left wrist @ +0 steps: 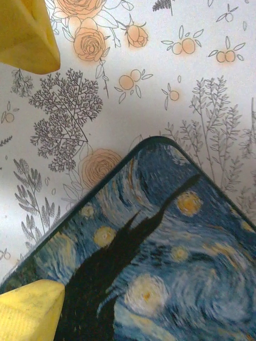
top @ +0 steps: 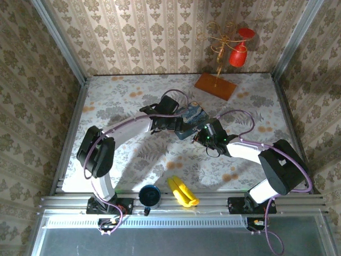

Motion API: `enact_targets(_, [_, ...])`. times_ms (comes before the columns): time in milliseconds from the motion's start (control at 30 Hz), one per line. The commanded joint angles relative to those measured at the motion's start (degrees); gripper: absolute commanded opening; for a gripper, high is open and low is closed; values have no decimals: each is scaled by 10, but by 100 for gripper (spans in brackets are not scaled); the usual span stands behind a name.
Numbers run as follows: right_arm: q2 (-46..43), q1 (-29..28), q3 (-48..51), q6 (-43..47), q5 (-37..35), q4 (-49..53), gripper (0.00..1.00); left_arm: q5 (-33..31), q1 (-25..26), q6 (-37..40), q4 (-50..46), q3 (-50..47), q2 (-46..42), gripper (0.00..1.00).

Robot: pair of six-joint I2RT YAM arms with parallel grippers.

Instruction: Unlock the padlock with the key

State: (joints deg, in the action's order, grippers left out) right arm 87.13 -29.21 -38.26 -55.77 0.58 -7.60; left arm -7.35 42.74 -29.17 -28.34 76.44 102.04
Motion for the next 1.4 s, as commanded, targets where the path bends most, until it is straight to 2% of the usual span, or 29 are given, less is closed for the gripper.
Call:
enact_targets(0, [-10,-4,10,-9,-21,-14,0,17,5,-35,37,-15,-24,100])
enact_targets(333, [-10,-3,4,-8,-37,-8,0,14,-1,-25,15,8,45,100])
enact_targets(733, [-10,7,6,-20,-52,-29,0,5,-19,-25,8,-33,47,100])
enact_targets(1367, [13,26,3,-49,-33,-78,0,6,-26,-18,4,-35,44,100])
